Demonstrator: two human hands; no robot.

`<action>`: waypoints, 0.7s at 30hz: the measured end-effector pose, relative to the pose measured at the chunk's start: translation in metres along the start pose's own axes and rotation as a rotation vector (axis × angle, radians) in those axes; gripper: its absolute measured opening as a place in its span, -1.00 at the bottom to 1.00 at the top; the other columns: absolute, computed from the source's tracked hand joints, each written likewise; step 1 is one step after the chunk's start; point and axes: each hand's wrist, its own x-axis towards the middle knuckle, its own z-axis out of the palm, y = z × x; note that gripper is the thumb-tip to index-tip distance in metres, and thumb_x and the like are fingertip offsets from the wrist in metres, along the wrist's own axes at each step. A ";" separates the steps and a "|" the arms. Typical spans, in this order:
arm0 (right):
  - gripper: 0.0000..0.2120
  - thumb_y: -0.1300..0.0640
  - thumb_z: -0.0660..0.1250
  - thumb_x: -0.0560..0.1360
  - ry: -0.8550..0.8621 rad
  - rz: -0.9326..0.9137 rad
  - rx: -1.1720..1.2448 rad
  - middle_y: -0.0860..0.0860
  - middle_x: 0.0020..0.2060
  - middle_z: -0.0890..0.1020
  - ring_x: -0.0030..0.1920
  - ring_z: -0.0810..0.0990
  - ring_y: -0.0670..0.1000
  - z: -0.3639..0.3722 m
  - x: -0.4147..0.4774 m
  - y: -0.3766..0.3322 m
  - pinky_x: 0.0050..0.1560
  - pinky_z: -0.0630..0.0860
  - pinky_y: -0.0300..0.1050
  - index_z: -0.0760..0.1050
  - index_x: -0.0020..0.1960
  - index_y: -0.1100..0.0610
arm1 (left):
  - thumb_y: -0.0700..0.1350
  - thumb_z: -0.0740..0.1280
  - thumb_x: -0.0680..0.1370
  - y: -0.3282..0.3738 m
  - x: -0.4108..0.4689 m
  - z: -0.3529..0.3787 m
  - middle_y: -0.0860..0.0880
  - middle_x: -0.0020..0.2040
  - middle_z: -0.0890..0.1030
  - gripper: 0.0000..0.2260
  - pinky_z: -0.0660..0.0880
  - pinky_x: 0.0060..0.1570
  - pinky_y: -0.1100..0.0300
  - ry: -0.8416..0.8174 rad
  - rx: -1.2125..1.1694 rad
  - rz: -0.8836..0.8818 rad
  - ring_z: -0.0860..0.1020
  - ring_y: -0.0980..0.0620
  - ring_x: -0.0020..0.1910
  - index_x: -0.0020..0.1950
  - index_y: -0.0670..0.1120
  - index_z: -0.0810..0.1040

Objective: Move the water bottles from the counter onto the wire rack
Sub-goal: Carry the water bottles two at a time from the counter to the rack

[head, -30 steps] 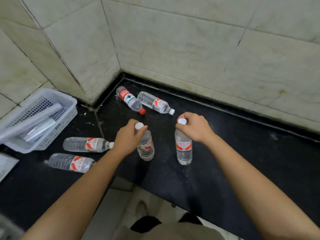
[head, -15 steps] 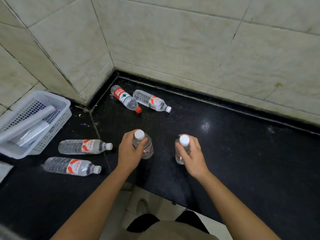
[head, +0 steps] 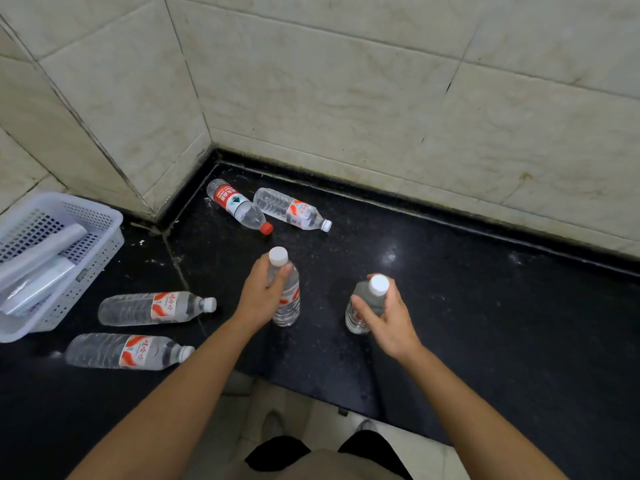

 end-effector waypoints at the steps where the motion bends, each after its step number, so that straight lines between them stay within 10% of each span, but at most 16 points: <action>1: -0.45 -0.43 0.33 0.41 0.010 0.014 0.005 -0.08 0.17 0.54 0.16 0.58 -0.06 -0.001 0.000 -0.003 0.23 0.55 0.02 0.33 0.28 -0.21 | 0.00 0.28 0.65 0.003 0.004 -0.001 -0.04 0.13 0.57 -0.81 0.46 0.06 0.21 -0.011 -0.006 -0.007 0.56 0.04 0.14 0.22 -0.02 0.46; 17: -0.74 -0.21 0.25 0.60 0.604 0.203 0.082 -0.13 -0.12 0.69 -0.07 0.65 -0.20 -0.081 -0.085 -0.027 0.07 0.58 -0.04 0.53 0.04 -0.04 | 0.09 0.27 0.64 0.094 0.001 0.080 -0.10 0.08 0.62 -0.85 0.55 0.08 0.12 -0.466 -0.172 0.168 0.63 0.04 0.06 0.02 0.09 0.59; 21: -0.69 -0.33 0.23 0.56 0.713 0.192 0.088 -0.14 -0.11 0.70 -0.03 0.67 -0.13 -0.118 -0.129 -0.026 0.10 0.61 0.11 0.53 0.03 -0.11 | 0.17 0.30 0.58 0.143 -0.036 0.120 -0.01 -0.12 0.45 -0.80 0.39 -0.11 0.36 -0.465 -0.126 0.370 0.49 0.20 -0.14 -0.13 0.09 0.56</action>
